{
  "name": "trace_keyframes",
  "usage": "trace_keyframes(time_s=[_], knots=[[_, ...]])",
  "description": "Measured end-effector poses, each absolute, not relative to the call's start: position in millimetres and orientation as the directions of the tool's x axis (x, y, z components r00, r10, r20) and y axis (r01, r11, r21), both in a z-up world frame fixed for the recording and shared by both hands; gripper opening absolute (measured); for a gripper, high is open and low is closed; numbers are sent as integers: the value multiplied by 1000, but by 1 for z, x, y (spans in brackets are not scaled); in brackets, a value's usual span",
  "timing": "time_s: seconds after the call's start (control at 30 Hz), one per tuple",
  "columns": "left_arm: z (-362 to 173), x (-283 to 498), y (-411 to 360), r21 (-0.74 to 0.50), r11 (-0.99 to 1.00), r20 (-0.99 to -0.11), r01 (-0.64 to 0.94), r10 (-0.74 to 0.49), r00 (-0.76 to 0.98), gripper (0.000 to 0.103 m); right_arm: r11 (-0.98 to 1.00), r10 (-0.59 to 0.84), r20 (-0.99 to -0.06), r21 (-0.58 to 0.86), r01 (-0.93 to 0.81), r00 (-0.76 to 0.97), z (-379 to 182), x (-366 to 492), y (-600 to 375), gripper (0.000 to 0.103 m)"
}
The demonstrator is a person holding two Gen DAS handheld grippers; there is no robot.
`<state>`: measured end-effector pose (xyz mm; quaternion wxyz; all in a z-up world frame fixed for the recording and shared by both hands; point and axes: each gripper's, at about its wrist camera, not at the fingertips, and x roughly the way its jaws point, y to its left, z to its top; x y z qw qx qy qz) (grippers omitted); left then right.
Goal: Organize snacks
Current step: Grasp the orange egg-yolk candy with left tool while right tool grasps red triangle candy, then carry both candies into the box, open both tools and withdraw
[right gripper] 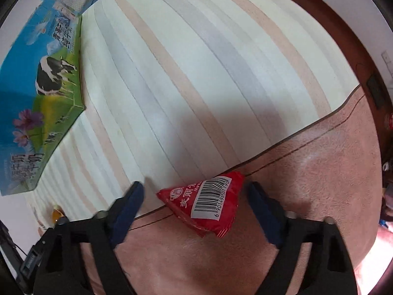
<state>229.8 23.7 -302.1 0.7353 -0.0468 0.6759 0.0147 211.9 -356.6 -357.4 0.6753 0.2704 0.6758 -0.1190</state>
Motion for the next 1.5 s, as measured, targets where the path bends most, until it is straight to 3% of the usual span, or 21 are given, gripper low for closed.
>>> trace_keyframes(time_s=[0.07,0.3,0.37,0.57,0.67,0.73,0.8,1.1,1.23,1.5], knots=[[-308,230,27,-68,992,-996,-104,-63,59,96,855,186,-980,197,481,71,-356,209,-349,65],[-316,233,39,-151,977,-988,-152,-148,32,96,928,166,-984,177,328,63,-358,197,-299,62],[-318,237,41,-159,974,-987,-159,-157,24,96,937,187,-981,196,289,59,-359,195,-282,53],[-338,257,44,-203,966,-978,-163,-206,-3,96,946,206,-978,206,248,28,-364,191,-256,54],[-338,262,51,-222,958,-975,-181,-218,40,87,931,243,-970,239,276,20,-360,191,-252,59],[-339,265,56,-220,957,-975,-189,-214,54,70,920,264,-964,256,298,12,-359,189,-256,63],[-343,265,64,-202,962,-979,-184,-196,53,61,912,274,-962,262,314,7,-358,185,-260,63],[-337,235,54,-192,976,-981,-103,-188,47,52,905,300,-954,281,320,-12,-375,188,-268,69],[-336,217,47,-196,976,-981,-92,-195,21,51,942,237,-972,231,245,7,-375,195,-254,50],[-319,199,40,-240,967,-971,-88,-239,23,50,943,291,-956,291,159,25,-364,200,-220,43]])
